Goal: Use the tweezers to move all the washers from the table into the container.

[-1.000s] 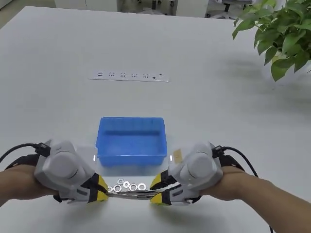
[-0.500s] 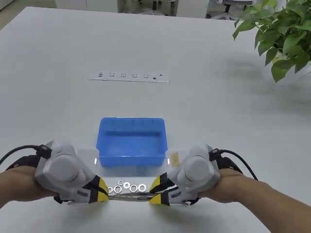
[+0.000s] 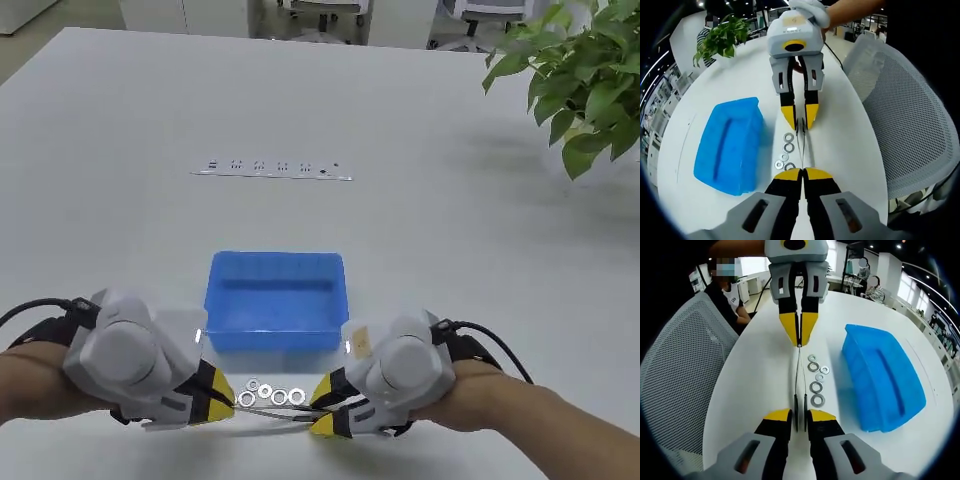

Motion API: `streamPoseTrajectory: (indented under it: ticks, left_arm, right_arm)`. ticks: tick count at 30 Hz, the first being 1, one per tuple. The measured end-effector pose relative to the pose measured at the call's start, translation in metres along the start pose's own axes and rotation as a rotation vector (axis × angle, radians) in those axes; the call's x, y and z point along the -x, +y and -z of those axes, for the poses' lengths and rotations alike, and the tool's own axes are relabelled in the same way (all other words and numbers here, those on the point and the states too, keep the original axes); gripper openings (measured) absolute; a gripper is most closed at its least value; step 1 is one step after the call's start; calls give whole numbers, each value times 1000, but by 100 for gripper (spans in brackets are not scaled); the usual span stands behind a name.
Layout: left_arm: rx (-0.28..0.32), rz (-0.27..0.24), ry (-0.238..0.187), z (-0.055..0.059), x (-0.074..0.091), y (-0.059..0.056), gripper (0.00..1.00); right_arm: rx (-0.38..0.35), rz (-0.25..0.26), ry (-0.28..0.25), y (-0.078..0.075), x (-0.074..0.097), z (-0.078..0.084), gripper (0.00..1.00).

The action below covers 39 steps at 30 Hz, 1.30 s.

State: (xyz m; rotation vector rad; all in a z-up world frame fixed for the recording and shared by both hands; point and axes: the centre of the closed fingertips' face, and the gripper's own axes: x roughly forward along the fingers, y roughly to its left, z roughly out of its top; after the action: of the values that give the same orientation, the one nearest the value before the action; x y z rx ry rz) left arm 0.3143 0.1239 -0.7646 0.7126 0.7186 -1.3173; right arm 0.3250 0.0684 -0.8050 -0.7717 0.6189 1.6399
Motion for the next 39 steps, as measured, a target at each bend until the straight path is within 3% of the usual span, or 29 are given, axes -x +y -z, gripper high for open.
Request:
streamPoseTrajectory:
  ticks: [14,26,39]
  left_arm:
    - [-41,3,-17,-33,18,1,6]
    - [-84,-6,-58,-60,33,3,6]
    - [-101,5,-99,-77,32,1,6]
  right_arm:
    - [35,20,-28,0,-1,-13,12]
    - [31,38,-69,0,-3,-29,12]
    - [24,45,-105,3,-7,-42,12]
